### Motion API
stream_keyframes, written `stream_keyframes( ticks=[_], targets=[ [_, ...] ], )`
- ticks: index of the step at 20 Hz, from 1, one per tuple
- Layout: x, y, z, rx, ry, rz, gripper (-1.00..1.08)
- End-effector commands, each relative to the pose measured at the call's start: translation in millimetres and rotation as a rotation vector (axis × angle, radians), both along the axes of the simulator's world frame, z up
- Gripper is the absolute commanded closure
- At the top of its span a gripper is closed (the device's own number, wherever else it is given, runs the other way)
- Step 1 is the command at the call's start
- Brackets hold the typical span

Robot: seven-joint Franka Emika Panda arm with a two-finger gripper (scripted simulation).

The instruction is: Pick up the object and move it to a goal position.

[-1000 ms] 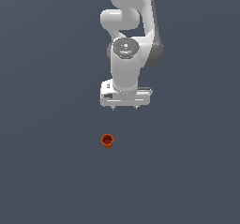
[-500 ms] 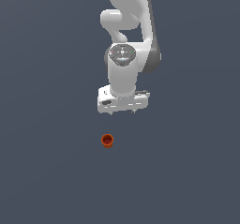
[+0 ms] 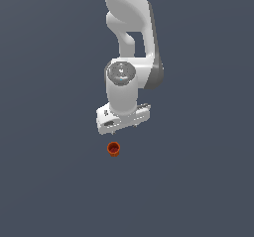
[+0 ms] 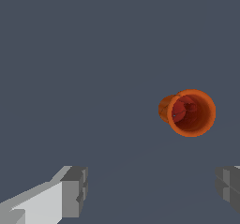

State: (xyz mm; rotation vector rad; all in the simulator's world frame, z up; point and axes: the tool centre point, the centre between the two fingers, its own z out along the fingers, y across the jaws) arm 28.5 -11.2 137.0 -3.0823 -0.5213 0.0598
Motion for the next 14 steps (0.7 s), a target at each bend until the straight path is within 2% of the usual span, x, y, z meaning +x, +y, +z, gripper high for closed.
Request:
stream_keyframes(
  ticks=[1, 14],
  targets=[
    [9.3, -7.1, -7.2, 0.000, -0.007, 0.062, -0.92],
    [44.4, -39.4, -40.4, 0.000, -0.035, 0.320, -0.92]
  ],
)
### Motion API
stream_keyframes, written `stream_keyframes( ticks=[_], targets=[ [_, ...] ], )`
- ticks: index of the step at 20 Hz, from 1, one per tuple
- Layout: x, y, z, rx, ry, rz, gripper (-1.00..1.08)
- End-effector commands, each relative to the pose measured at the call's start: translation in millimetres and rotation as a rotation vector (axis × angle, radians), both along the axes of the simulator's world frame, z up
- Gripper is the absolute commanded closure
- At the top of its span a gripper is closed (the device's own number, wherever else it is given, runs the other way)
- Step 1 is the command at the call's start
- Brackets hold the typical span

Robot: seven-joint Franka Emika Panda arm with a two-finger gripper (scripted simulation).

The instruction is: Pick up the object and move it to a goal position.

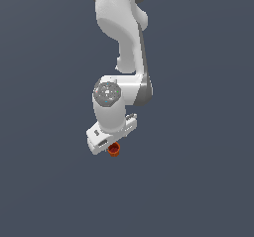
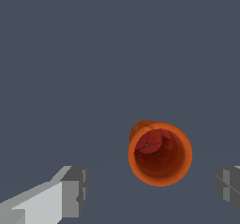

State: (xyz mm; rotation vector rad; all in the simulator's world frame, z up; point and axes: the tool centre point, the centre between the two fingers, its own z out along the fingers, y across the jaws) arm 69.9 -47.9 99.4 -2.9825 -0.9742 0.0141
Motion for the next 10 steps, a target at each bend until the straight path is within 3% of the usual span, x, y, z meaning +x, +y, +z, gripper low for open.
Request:
stream_keyframes(
  ticks=[1, 10],
  targets=[
    [4.5, -4.3, -4.4, 0.000, -0.004, 0.035, -0.92],
    [10.4, -11.1, -11.3, -0.001, -0.010, 0.085, -0.92]
  ],
)
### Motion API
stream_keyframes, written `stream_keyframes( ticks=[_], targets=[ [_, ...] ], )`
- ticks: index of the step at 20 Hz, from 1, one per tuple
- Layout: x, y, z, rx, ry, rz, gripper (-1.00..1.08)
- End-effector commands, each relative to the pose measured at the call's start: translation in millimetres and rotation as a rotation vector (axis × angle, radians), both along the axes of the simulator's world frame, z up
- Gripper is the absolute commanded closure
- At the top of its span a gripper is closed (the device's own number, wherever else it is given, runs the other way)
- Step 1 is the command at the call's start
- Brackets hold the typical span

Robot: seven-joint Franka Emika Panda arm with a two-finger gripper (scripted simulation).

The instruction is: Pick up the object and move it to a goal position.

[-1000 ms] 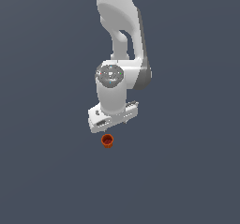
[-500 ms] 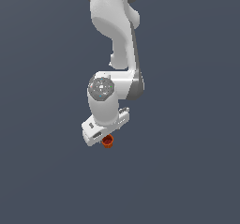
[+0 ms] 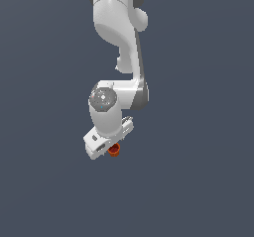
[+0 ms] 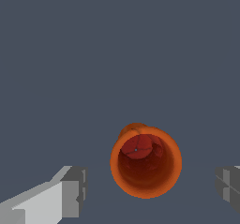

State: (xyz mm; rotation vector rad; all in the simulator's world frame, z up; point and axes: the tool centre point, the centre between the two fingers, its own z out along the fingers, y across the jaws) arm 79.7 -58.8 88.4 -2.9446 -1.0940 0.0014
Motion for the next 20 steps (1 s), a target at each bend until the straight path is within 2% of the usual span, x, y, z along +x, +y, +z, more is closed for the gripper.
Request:
stream_keyframes(
  ticks=[1, 6, 13, 19, 20],
  targets=[
    [0.0, 0.0, 0.0, 0.000, 0.000, 0.000, -0.92],
    [-0.1, 0.0, -10.2, 0.000, 0.000, 0.001, -0.92],
    [-0.9, 0.2, -45.6, 0.000, -0.001, 0.005, -0.92],
    [0.6, -0.2, -50.4, 0.000, -0.001, 0.005, -0.92],
    [0.6, -0.2, -50.4, 0.000, -0.001, 0.005, 1.08]
  ],
)
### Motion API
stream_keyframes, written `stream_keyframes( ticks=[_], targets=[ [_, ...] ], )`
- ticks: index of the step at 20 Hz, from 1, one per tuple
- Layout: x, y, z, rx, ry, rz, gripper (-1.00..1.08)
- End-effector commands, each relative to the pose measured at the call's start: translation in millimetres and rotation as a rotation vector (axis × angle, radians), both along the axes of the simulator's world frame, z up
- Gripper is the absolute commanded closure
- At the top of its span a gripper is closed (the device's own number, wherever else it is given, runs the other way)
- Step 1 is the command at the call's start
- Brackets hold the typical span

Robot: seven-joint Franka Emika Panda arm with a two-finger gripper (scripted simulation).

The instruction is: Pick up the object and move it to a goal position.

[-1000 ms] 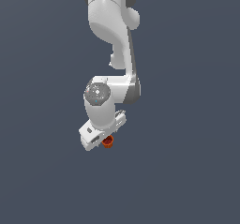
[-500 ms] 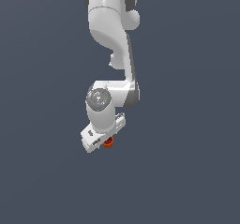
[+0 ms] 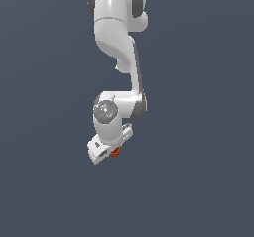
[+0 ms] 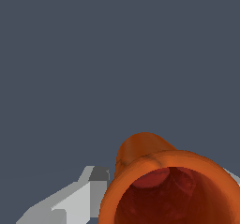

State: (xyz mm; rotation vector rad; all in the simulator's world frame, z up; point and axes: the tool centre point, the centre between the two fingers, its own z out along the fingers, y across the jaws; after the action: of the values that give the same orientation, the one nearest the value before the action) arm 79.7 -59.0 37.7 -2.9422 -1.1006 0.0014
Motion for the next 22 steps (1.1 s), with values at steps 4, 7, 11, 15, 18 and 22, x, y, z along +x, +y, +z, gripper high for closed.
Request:
stream_keyframes(
  ticks=[4, 7, 11, 15, 18, 22],
  targets=[
    [0.5, 0.1, 0.3, 0.000, -0.001, 0.000, 1.08],
    [0.5, 0.1, 0.3, 0.000, -0.001, 0.000, 1.08],
    [0.3, -0.1, 0.3, 0.000, 0.000, 0.000, 1.08],
    [-1.6, -2.9, 5.9, 0.000, 0.000, 0.000, 1.08],
    [-4.6, -7.5, 15.2, 0.000, 0.000, 0.000, 1.08],
    [-10.8, -17.3, 34.8, 0.000, 0.000, 0.000, 1.08]
  ],
)
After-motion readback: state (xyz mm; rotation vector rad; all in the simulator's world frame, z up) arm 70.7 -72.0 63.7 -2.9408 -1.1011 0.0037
